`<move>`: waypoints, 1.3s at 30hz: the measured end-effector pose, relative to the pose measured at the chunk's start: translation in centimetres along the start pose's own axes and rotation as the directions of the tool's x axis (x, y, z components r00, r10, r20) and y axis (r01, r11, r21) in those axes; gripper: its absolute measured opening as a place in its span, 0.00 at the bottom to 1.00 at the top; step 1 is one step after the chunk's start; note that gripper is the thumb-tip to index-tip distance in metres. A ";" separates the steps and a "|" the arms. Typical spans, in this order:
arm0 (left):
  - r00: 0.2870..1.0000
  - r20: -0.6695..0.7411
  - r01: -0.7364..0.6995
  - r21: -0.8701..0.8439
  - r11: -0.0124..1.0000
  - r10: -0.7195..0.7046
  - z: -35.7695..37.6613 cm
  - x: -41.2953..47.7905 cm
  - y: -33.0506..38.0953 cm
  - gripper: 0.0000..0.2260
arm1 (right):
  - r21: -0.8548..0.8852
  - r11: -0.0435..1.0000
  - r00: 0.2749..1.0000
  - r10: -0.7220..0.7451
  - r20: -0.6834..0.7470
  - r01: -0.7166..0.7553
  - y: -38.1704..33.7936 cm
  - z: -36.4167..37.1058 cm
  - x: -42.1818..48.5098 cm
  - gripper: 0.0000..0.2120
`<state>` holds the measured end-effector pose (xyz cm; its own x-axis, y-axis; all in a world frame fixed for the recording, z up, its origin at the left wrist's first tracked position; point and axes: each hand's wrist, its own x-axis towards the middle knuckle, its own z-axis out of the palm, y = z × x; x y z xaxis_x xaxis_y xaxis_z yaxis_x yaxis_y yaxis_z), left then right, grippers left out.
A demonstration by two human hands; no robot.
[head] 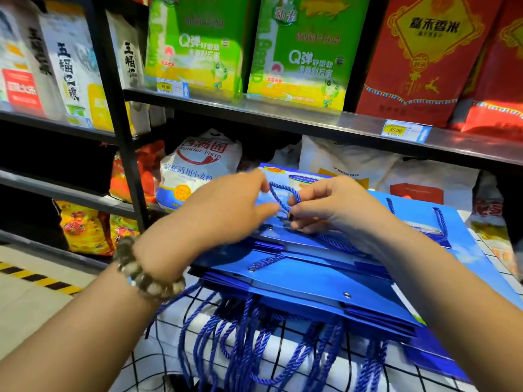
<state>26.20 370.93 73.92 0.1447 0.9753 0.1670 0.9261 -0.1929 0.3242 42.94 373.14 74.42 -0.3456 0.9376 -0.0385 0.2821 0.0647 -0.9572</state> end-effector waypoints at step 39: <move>0.946 -0.303 0.215 0.303 0.928 -0.120 0.8 -5.8 2.4 0.15 | -0.716 0.545 0.881 -0.095 0.464 0.436 -1.0 1.3 -0.7 0.09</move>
<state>27.84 364.92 73.03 -0.0795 0.9127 0.4007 0.9965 0.0630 0.0543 41.70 371.99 74.97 -0.7463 0.6613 -0.0761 0.6441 0.6885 -0.3333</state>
